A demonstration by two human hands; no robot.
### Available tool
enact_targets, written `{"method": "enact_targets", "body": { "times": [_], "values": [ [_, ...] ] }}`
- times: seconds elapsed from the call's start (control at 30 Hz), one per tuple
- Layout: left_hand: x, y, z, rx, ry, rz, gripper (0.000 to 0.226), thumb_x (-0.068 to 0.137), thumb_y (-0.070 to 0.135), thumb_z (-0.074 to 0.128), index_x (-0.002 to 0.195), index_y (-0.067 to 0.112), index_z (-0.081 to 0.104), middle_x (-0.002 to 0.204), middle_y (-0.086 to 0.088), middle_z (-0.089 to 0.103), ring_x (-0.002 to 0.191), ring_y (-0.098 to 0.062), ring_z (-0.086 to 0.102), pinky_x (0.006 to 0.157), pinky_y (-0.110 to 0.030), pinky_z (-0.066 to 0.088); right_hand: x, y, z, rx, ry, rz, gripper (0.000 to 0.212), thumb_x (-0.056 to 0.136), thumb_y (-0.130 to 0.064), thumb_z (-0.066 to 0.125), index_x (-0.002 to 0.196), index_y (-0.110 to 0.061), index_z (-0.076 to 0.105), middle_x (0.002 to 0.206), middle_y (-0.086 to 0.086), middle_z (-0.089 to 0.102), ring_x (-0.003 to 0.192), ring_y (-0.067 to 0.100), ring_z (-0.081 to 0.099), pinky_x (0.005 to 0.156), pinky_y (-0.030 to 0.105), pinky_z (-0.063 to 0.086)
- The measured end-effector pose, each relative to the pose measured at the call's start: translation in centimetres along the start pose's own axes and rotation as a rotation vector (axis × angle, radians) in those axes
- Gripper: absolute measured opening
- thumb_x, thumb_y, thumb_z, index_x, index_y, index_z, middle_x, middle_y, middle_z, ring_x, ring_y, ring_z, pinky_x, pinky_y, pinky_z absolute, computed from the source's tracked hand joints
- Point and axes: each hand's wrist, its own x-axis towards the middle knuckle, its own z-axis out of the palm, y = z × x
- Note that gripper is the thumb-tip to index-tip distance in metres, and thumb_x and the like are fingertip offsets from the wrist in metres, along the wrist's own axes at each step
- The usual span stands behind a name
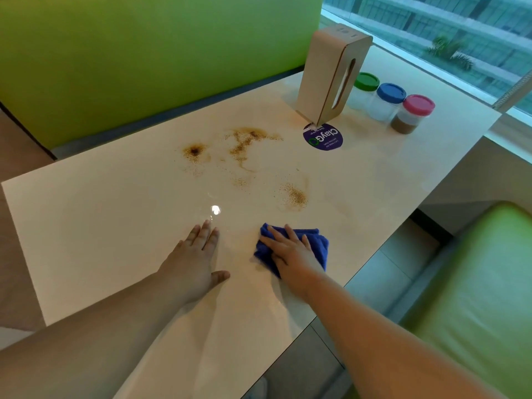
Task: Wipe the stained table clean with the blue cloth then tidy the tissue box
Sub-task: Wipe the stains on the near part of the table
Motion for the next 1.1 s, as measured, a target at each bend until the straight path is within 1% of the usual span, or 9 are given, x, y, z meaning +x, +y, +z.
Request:
{"method": "enact_targets", "body": {
  "times": [0.07,0.2,0.33,0.43,0.5,0.73,0.9,1.0,1.1],
  "values": [
    [0.1,-0.1,0.1,-0.008,-0.005,-0.003,0.093,0.088,0.064,0.037,0.147,0.016,-0.016,0.155,-0.003,-0.026,0.145,-0.020,-0.013,0.119,-0.035,0.009,-1.1,0.4,1.2,-0.120,-0.022,0.000,0.048,0.103,-0.029,0.025,0.149,-0.041,0.016,0.154,-0.024,-0.004,0.141,0.007,-0.019,0.116,0.041,-0.013],
    [0.0,0.0,0.1,-0.012,-0.008,-0.008,0.092,0.089,0.063,0.036,0.147,0.016,-0.018,0.154,-0.003,-0.027,0.145,-0.019,-0.015,0.119,-0.035,0.008,-2.5,2.2,1.6,-0.250,-0.004,0.040,0.059,0.089,-0.056,0.000,0.147,-0.048,0.000,0.149,-0.026,-0.017,0.137,0.009,-0.028,0.113,0.040,-0.018],
    [0.0,0.0,0.2,-0.029,0.003,-0.012,0.091,0.089,0.062,0.036,0.147,0.017,-0.018,0.154,-0.002,-0.028,0.145,-0.019,-0.015,0.118,-0.036,0.007,-0.9,0.6,2.1,-0.281,-0.002,0.114,0.053,0.098,-0.049,0.012,0.148,-0.044,-0.004,0.152,-0.019,-0.022,0.141,0.017,-0.027,0.113,0.047,-0.017],
    [-0.1,0.0,0.2,-0.048,0.011,-0.005,0.092,0.088,0.063,0.037,0.147,0.017,-0.018,0.154,-0.002,-0.027,0.145,-0.019,-0.015,0.118,-0.036,0.007,-2.1,0.2,2.6,-0.302,-0.051,-0.038,0.061,0.087,-0.054,-0.001,0.147,-0.046,-0.006,0.154,-0.020,-0.021,0.140,0.014,-0.028,0.111,0.043,-0.020],
    [-0.2,-0.2,0.0,-0.069,0.008,0.017,0.095,0.087,0.064,0.039,0.148,0.017,-0.016,0.155,-0.002,-0.027,0.145,-0.018,-0.015,0.118,-0.036,0.007,-3.5,1.4,2.4,-0.316,-0.063,-0.101,0.058,0.089,-0.051,0.001,0.147,-0.048,-0.005,0.154,-0.022,-0.018,0.140,0.011,-0.026,0.110,0.040,-0.020],
    [-1.6,-2.1,-0.6,-0.241,0.057,0.054,0.104,0.081,0.062,0.055,0.150,0.014,-0.006,0.157,0.004,-0.018,0.145,-0.012,-0.014,0.118,-0.029,0.003,-0.7,-0.3,1.9,-0.281,-0.040,0.044,0.053,0.102,-0.040,0.018,0.149,-0.041,-0.008,0.154,-0.018,-0.021,0.142,0.011,-0.023,0.112,0.039,-0.018],
    [-3.1,-2.9,0.3,-0.210,0.022,-0.018,0.115,0.076,0.064,0.060,0.148,0.013,-0.013,0.155,0.000,-0.027,0.144,-0.015,-0.017,0.118,-0.028,0.003,-3.4,-0.4,2.6,-0.316,-0.110,-0.155,0.055,0.094,-0.046,0.008,0.146,-0.046,-0.008,0.152,-0.023,-0.022,0.138,0.002,-0.027,0.109,0.034,-0.023],
    [-3.4,-3.1,0.1,-0.182,0.001,0.005,0.116,0.076,0.064,0.060,0.148,0.013,-0.016,0.154,-0.002,-0.028,0.144,-0.015,-0.018,0.117,-0.027,0.004,-2.6,0.5,1.9,-0.321,-0.083,-0.092,0.054,0.093,-0.048,0.004,0.145,-0.047,-0.010,0.150,-0.024,-0.023,0.136,-0.001,-0.028,0.113,0.036,-0.019],
    [-3.3,-2.8,-0.1,-0.156,0.003,0.004,0.117,0.076,0.064,0.060,0.147,0.012,-0.016,0.154,-0.004,-0.027,0.145,-0.017,-0.017,0.116,-0.028,0.004,0.7,-1.1,2.2,-0.280,-0.051,0.028,0.054,0.101,-0.044,0.016,0.148,-0.040,-0.008,0.149,-0.021,-0.025,0.142,0.007,-0.023,0.115,0.039,-0.015]
  ]
}}
